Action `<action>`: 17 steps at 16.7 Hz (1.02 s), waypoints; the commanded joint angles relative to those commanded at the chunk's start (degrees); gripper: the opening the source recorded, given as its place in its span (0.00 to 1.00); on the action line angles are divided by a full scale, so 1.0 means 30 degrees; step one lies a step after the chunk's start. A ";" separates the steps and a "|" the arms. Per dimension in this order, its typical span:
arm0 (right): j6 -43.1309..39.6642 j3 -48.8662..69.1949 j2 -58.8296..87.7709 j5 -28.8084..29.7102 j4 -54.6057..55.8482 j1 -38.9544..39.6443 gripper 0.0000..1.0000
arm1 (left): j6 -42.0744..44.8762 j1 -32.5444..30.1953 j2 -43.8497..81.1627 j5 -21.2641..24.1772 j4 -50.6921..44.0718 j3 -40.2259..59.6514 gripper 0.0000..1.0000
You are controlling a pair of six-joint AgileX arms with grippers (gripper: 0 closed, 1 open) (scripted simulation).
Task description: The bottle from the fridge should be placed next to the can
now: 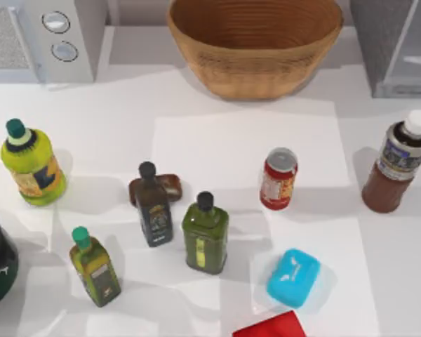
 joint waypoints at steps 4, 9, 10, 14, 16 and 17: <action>0.5911 -0.0113 0.0090 0.0799 0.4869 0.3553 1.00 | 0.0000 0.0000 0.0000 0.0000 0.0000 0.0000 1.00; 1.4404 -0.0329 0.0185 0.1969 1.1724 0.8635 1.00 | 0.0000 0.0000 0.0000 0.0000 0.0000 0.0000 1.00; 1.5983 -0.0374 0.0196 0.2183 1.3035 0.9599 1.00 | 0.0000 0.0000 0.0000 0.0000 0.0000 0.0000 1.00; 2.0906 -0.0522 0.0188 0.2848 1.7336 1.2788 1.00 | 0.0000 0.0000 0.0000 0.0000 0.0000 0.0000 1.00; 2.2223 -0.0569 0.0157 0.3043 1.8603 1.3778 1.00 | 0.0000 0.0000 0.0000 0.0000 0.0000 0.0000 1.00; 2.2574 -0.0581 0.0146 0.3095 1.8948 1.4061 1.00 | 0.0000 0.0000 0.0000 0.0000 0.0000 0.0000 1.00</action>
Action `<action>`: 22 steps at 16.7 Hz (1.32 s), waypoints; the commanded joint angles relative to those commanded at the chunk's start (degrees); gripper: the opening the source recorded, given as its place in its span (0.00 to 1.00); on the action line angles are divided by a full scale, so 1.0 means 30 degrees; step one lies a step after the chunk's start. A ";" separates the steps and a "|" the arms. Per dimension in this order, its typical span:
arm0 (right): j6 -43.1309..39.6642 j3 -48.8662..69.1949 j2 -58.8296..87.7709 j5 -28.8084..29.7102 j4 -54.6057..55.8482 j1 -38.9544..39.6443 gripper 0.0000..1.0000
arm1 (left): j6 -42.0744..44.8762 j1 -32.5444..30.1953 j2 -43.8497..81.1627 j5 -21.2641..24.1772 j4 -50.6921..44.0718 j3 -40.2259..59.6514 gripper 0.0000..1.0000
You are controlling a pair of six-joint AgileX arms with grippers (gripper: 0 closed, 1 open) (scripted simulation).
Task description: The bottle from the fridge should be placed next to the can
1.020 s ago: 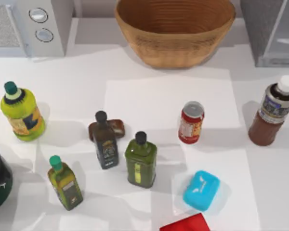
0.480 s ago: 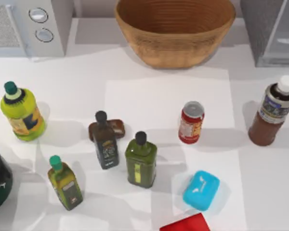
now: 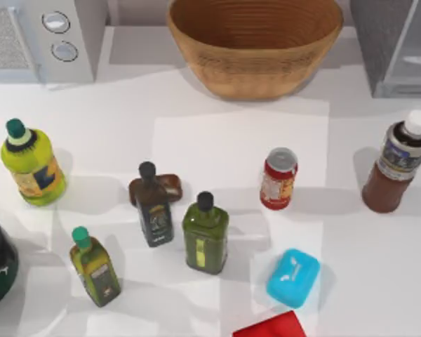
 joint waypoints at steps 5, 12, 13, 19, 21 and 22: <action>0.0094 -0.0104 -0.0097 -0.0013 0.0171 -0.0087 1.00 | 0.0000 0.0000 0.0000 0.0000 0.0000 0.0000 1.00; 0.3187 -0.1457 -0.0820 0.3318 0.1828 0.4101 1.00 | 0.0000 0.0000 0.0000 0.0000 0.0000 0.0000 1.00; 0.4019 -0.1839 -0.1054 0.4263 0.2291 0.5389 1.00 | 0.0000 0.0000 0.0000 0.0000 0.0000 0.0000 1.00; 0.9368 -0.4434 -0.2936 1.0569 0.5376 1.3861 1.00 | 0.0000 0.0000 0.0000 0.0000 0.0000 0.0000 1.00; 1.0830 -0.5184 -0.3527 1.2303 0.6224 1.5853 1.00 | 0.0000 0.0000 0.0000 0.0000 0.0000 0.0000 1.00; 1.1400 -0.5477 -0.3766 1.2968 0.6557 1.6548 1.00 | 0.0000 0.0000 0.0000 0.0000 0.0000 0.0000 1.00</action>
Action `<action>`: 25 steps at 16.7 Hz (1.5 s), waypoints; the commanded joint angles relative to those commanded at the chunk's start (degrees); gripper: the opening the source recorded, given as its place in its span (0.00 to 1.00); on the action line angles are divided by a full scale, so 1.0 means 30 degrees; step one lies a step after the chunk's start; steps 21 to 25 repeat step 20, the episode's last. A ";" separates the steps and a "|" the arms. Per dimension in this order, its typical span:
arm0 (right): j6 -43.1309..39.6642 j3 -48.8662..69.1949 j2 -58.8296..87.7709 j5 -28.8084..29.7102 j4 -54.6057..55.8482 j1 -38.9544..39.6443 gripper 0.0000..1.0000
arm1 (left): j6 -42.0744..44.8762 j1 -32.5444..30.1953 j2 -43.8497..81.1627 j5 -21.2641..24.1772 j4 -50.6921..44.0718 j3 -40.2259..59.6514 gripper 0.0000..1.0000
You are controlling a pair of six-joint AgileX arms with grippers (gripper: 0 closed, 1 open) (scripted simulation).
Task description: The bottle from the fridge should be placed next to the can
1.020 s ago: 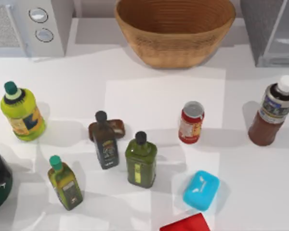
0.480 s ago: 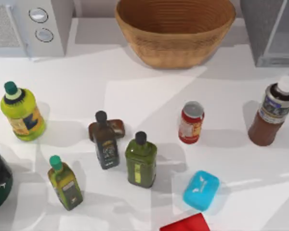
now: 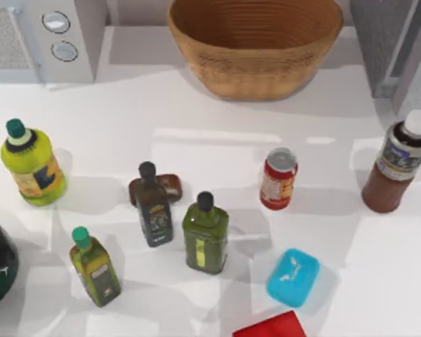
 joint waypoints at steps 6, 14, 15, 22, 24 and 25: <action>0.0656 -0.0459 -0.0233 0.0946 0.0378 0.0537 1.00 | 0.0000 0.0000 0.0000 0.0000 0.0000 0.0000 1.00; 0.0684 0.4622 0.3943 0.1033 -0.0628 0.0549 1.00 | 0.0000 0.0000 0.0000 0.0000 0.0000 0.0000 1.00; 0.0692 0.5563 0.4645 0.1045 -0.0815 0.0558 1.00 | 0.0000 0.0000 0.0000 0.0000 0.0000 0.0000 1.00; 0.0718 0.8179 0.6647 0.1087 -0.1379 0.0582 1.00 | 0.0000 0.0000 0.0000 0.0000 0.0000 0.0000 1.00; 0.0718 0.8179 0.6647 0.1087 -0.1379 0.0582 1.00 | 0.0000 0.0000 0.0000 0.0000 0.0000 0.0000 1.00; 0.0718 0.8179 0.6647 0.1087 -0.1379 0.0582 1.00 | 0.0000 0.0000 0.0000 0.0000 0.0000 0.0000 1.00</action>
